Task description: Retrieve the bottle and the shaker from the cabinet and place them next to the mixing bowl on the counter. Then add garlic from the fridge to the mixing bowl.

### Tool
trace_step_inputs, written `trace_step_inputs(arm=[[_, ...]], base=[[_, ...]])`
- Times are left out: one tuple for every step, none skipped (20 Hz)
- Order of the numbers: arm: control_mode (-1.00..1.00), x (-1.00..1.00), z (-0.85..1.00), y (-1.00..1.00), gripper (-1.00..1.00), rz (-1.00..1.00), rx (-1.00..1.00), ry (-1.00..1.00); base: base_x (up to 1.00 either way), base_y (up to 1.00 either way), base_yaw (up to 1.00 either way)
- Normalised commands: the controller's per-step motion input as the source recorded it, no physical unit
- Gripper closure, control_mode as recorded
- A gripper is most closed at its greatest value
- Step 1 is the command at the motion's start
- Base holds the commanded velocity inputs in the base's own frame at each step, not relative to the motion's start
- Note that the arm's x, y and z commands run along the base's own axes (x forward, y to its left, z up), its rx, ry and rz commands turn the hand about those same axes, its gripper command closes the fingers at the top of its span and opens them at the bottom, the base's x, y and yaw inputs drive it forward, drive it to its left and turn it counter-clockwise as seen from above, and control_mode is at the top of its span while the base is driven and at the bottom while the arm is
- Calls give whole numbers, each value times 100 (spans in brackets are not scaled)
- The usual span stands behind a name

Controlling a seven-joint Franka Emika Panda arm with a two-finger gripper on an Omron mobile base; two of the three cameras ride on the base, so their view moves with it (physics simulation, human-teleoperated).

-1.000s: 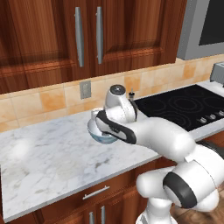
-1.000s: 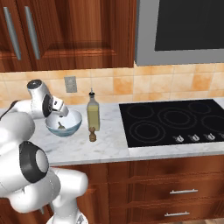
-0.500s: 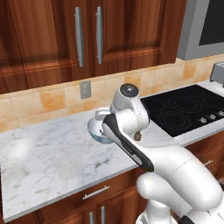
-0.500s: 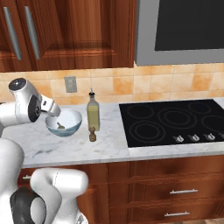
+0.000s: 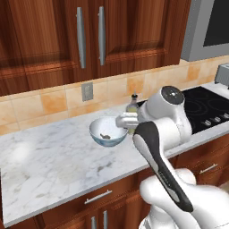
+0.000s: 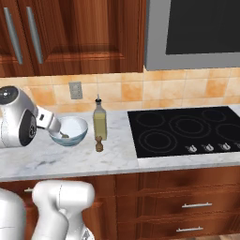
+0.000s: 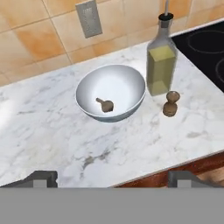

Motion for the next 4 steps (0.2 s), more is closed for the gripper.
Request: trace_step_inputs(arm=[[-100,-91,76,-38,-100,3,2,-3],[-100,-81,84,-39,-100,3,1,-4],[-100,-74,89,-41,-100,3,0,-4],[-100,-69,92,-39,-100,2,0,-5]], base=[[0,0,0],[0,0,0],[0,0,0],[0,0,0]])
